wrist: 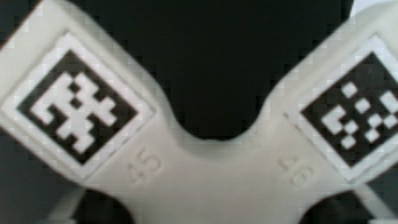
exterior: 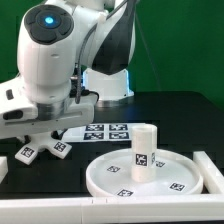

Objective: Assemble round table

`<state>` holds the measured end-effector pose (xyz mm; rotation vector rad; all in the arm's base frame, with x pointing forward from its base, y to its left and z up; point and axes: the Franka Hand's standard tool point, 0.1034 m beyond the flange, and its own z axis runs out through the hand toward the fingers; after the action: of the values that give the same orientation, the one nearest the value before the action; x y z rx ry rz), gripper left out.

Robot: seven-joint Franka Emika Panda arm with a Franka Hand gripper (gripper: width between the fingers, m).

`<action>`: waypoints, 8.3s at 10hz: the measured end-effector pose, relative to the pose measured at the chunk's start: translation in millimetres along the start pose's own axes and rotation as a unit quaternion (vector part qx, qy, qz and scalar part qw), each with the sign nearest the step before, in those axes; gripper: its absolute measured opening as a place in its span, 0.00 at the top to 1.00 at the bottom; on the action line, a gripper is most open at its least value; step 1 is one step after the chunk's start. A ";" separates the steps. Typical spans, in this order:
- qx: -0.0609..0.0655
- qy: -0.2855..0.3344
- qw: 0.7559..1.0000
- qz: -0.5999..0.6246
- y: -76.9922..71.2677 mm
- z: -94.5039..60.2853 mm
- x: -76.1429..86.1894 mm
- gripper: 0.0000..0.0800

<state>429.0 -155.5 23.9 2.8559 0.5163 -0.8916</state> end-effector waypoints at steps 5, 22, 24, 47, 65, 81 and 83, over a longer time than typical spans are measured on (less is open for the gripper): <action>0.030 -0.002 0.999 0.033 -23.1 -32.5 0.9 0.45; 0.015 0.348 0.932 0.097 -82.8 -188.0 58.1 0.45; 0.050 0.327 0.931 0.157 -109.3 -209.4 79.9 0.45; 0.070 0.284 0.931 0.219 -137.5 -200.2 103.7 0.45; 0.140 0.258 0.835 0.466 -133.5 -178.3 113.0 0.45; 0.121 0.302 0.892 0.313 -145.7 -207.9 105.0 0.19; 0.076 0.313 0.930 0.179 -137.7 -209.5 103.7 0.19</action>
Offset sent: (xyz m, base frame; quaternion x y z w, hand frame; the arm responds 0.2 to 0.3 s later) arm 0.0000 0.0000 0.0000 0.0000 0.0000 0.0000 1.0000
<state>572.4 45.0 137.4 3.1879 -0.0511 0.0578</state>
